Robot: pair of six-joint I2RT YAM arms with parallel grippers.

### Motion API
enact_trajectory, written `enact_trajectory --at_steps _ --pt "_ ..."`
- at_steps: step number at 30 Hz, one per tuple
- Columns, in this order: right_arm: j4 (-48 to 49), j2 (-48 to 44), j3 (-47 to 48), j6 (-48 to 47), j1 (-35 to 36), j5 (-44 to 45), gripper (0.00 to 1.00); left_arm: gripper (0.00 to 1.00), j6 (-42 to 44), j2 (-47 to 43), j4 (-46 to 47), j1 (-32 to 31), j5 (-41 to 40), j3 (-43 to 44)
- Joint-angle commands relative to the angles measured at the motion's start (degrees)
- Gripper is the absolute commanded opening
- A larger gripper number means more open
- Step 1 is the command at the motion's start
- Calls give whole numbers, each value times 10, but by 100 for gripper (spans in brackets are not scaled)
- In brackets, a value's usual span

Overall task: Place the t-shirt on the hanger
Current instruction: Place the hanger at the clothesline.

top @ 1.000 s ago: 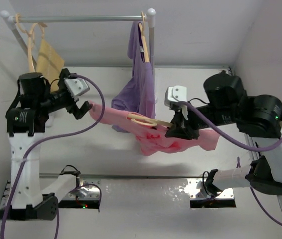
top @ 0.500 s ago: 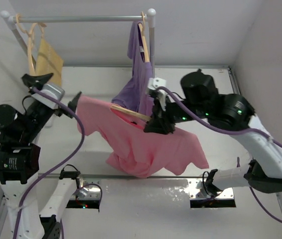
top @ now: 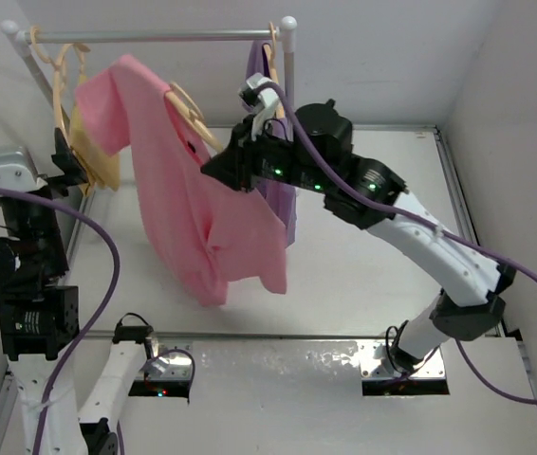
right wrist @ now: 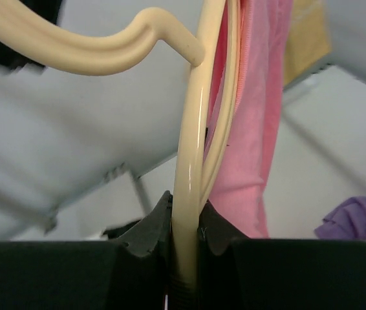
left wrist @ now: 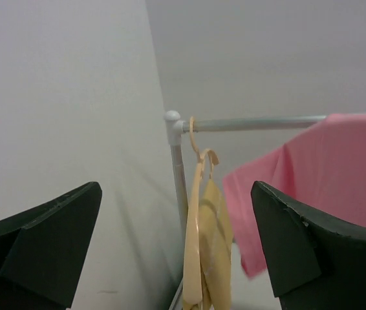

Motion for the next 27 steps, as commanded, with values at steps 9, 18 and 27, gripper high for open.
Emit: enact_trajectory --at_steps 9,18,27 --pt "278 110 -60 172 24 354 0 82 60 -11 -246 5 514 -61" --pt "378 220 -51 339 46 446 0 100 140 -7 -398 -6 504 -162" --pt "397 280 -22 401 54 441 0 100 2 25 -279 -17 434 -176"
